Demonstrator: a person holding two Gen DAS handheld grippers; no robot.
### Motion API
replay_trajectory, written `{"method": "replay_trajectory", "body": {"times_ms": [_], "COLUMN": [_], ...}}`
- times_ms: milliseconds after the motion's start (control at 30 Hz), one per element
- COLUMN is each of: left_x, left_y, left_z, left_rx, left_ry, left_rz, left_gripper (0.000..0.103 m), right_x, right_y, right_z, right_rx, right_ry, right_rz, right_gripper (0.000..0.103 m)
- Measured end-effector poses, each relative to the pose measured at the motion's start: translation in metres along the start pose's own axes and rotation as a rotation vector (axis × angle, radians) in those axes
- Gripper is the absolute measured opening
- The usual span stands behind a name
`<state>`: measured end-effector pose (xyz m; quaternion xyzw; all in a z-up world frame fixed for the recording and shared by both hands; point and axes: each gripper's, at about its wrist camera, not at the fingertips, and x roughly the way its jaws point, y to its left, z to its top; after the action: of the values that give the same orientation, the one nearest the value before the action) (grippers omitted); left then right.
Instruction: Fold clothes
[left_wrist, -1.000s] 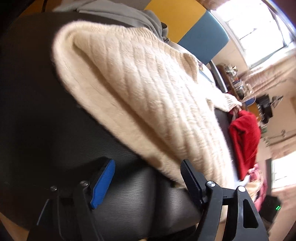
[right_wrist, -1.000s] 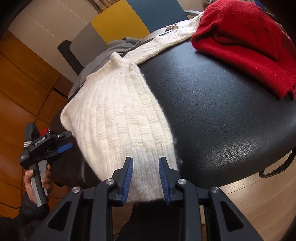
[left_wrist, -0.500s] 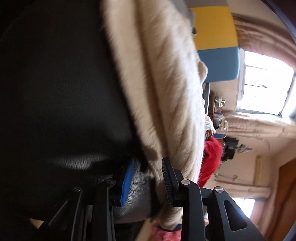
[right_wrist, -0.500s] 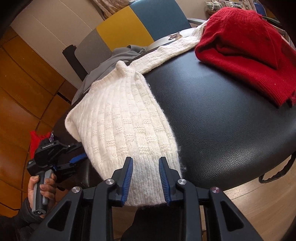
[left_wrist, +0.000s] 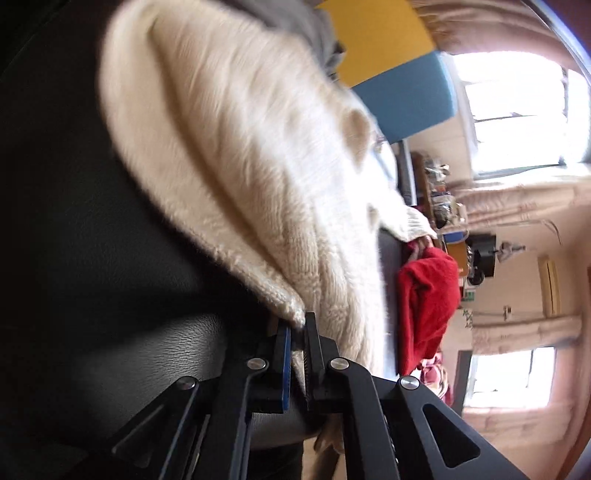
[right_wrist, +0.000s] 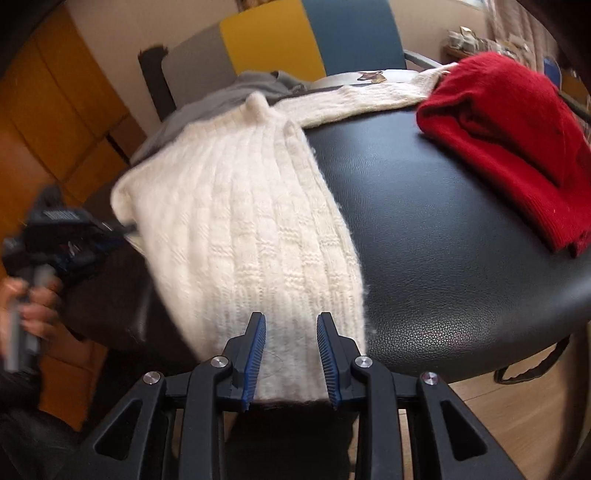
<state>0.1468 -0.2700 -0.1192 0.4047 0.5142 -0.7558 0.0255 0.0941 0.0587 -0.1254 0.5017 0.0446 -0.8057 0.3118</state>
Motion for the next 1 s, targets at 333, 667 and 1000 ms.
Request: {"method": "replay_trajectory", "body": {"times_ms": [333,667,1000], "left_x": [-0.157,-0.203,-0.136], "left_y": [0.037,0.141,0.101], "left_z": [0.05,0.078,0.044], "left_rx": [0.047,-0.08,0.073], "left_ry": [-0.24,-0.368,-0.254], "left_rz": [0.103,0.537,0.322], "left_gripper": [0.005,0.006,0.049], "right_x": [0.015,0.021,0.046], "right_y": [0.005,0.048,0.086], "right_z": [0.006,0.028,0.006], "right_rx": [0.006,-0.119,-0.354], "right_ry": [0.031,0.027,0.027], "right_rz": [-0.016,0.048,-0.078], "right_gripper": [0.029,0.029,0.032]}}
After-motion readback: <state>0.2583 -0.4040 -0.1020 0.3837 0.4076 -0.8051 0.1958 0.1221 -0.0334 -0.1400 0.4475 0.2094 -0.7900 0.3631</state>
